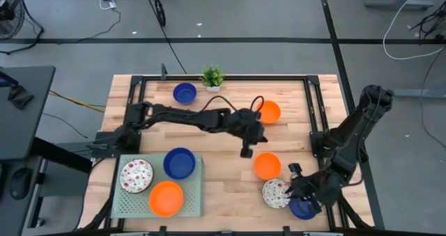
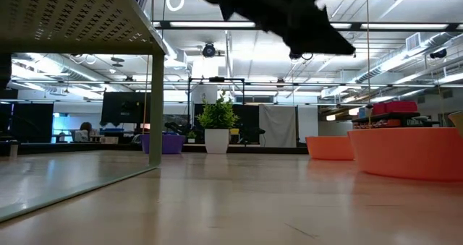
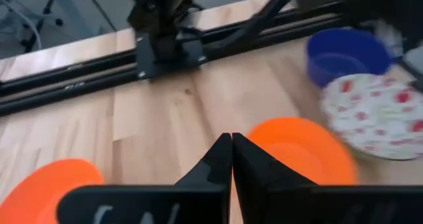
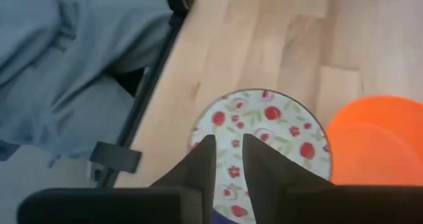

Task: Pick & Place Mini bowls
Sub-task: Stack the orange bowl on top of the orange bowl on the shelf

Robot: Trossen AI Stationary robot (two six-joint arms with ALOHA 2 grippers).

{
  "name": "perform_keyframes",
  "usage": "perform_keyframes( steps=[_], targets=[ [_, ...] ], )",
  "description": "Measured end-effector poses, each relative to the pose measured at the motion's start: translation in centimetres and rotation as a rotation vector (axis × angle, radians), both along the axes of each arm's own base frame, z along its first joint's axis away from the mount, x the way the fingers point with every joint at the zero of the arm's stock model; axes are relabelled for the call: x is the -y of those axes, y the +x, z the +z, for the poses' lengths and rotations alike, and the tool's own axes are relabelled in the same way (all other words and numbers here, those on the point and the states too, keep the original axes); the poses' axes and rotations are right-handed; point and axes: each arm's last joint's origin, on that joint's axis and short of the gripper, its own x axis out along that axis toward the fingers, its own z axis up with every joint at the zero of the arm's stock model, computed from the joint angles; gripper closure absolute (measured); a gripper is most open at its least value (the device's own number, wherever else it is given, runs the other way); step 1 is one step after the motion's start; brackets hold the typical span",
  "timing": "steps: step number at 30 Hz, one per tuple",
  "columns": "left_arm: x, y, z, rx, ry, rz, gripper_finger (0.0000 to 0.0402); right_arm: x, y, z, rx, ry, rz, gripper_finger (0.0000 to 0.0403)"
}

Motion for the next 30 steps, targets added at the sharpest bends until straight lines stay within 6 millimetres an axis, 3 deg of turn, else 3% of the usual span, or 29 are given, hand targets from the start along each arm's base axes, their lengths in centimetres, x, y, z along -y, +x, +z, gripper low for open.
perform_keyframes(
  steps=[7, 15, 21, 30],
  targets=[
    [-2.7, 1.9, -3.9, 0.035, 0.007, 0.065, 0.0369, -0.8, -0.7, 0.4, 0.095, -0.004, -0.022, 0.0324],
    [-4.6, 2.4, -7.2, -0.028, 0.036, 0.082, 0.027, -1.0, -0.3, 0.9, 0.164, 0.06, -0.104, 0.0324],
    [-4.8, 2.4, -7.6, -0.039, 0.111, 0.063, 0.0213, -1.3, -0.1, 0.7, 0.169, 0.101, -0.184, 0.0324],
    [-6.8, 2.3, -7.4, -0.019, 0.175, 0.116, 0.0205, -2.5, 0.5, -0.2, 0.169, 0.125, -0.179, 0.0324]
  ],
)
